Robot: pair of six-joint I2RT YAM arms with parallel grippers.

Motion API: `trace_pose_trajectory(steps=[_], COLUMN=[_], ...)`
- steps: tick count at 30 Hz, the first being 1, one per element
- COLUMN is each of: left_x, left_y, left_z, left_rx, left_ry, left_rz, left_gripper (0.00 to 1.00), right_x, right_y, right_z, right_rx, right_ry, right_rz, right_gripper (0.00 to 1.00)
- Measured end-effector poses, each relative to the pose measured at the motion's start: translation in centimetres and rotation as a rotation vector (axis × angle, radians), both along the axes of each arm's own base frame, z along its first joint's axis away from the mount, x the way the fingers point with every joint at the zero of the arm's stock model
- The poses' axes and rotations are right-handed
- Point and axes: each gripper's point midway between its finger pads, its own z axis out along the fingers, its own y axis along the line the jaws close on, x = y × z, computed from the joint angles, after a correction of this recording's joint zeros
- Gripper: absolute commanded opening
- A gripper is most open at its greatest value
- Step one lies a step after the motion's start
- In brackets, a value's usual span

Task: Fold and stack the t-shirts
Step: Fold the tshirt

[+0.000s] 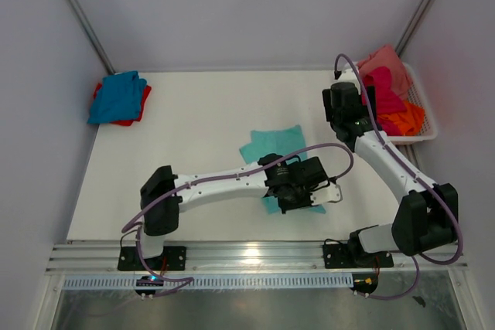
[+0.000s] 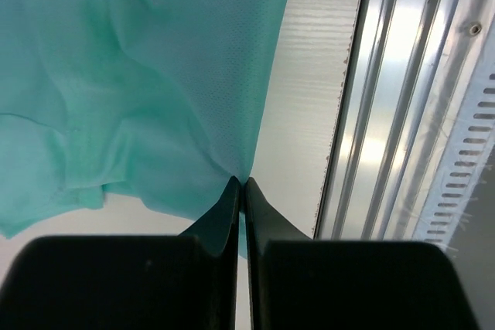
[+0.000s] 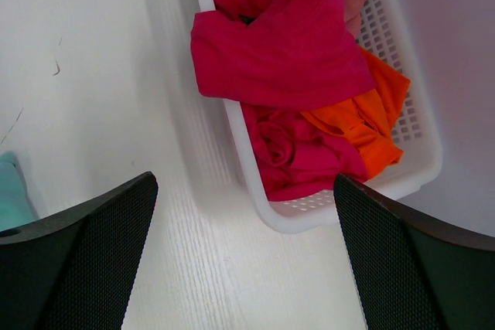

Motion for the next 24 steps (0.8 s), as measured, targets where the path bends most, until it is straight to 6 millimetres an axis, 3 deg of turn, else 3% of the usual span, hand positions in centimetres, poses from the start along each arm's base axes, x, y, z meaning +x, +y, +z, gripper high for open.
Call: trace_pose_trajectory(steps=[3,7,14,18,24], left_x=[0.4,2.3,10.0,13.2,15.4], left_y=[-0.8,-2.3,-1.9,-0.7,-0.4], left_z=[2.3,5.9,11.8,11.3,7.3], left_rx=[-0.039,-0.130,-0.272,-0.260,-0.189], left_ry=[-0.013,-0.063,-0.144,-0.156,-0.115], left_rz=[-0.001,0.012,0.142,0.200,0.234], left_gripper=[0.00,0.00,0.00,0.00,0.00], right_x=[-0.2,-0.4,-0.4,-0.5,-0.7], right_y=[-0.4,-0.9,-1.3,-1.5,-1.5], right_z=[1.2,2.4,2.8,2.9,3.6], right_rx=[-0.001,0.007,0.006,0.004,0.012], right_ry=[-0.033,-0.073,-0.083,-0.085,-0.106], right_rz=[-0.012,-0.024,-0.033,-0.038,-0.035], right_gripper=[0.99,0.99,0.99,0.99,0.99])
